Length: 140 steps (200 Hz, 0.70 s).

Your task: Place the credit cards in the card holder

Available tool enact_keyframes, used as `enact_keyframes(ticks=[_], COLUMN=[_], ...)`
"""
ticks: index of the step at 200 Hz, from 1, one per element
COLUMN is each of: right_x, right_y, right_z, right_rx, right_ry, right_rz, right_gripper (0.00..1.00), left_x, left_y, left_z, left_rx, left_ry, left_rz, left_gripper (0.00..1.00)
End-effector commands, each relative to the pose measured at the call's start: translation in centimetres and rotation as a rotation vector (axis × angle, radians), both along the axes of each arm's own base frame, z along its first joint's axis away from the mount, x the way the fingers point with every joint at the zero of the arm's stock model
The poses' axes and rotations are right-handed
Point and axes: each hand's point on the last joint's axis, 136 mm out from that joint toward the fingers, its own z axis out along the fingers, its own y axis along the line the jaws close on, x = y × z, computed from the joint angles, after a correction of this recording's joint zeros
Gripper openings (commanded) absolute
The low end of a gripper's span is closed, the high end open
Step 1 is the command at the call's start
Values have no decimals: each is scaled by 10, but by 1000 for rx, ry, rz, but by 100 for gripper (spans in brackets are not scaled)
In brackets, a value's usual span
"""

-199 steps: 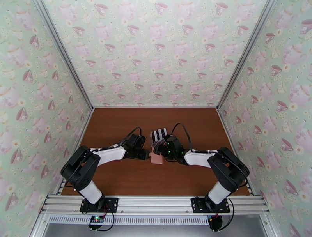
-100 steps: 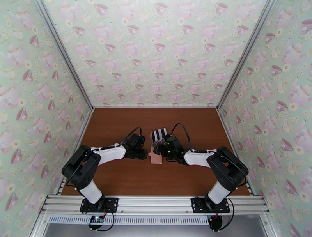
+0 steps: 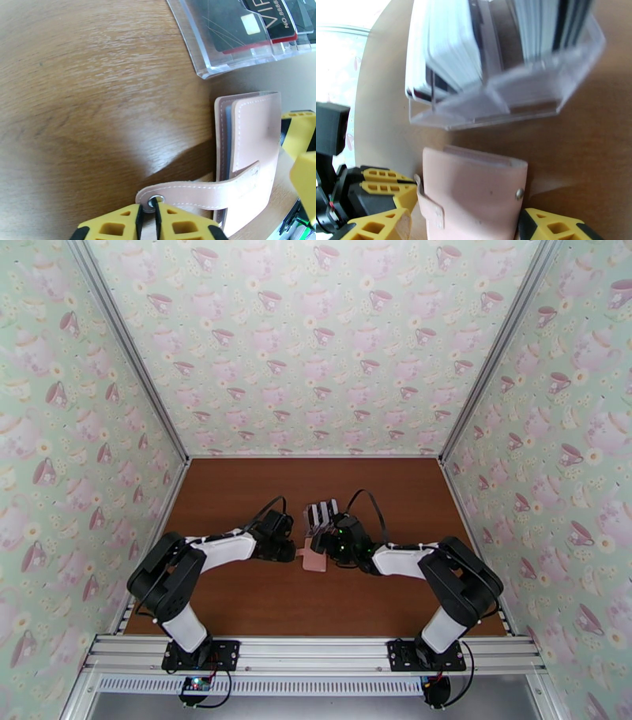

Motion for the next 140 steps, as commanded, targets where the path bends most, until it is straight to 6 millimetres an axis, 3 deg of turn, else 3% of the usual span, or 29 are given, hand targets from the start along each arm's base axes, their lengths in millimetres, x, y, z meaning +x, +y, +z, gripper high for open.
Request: enact_keyframes(ticks=[1, 62, 140], right_x=[-32, -32, -31], right_y=[-11, 9, 19], right_z=[-25, -37, -39], right_rx=[-55, -7, 67], right_ry=[118, 134, 122], right_rz=[22, 40, 50], right_gripper=[77, 76, 60], left_x=[-17, -18, -19], left_y=[20, 17, 16], left_z=[-40, -42, -43], left_rx=[123, 120, 118], left_ry=[83, 90, 95], left_rz=[0, -7, -11], left_gripper=[17, 16, 15])
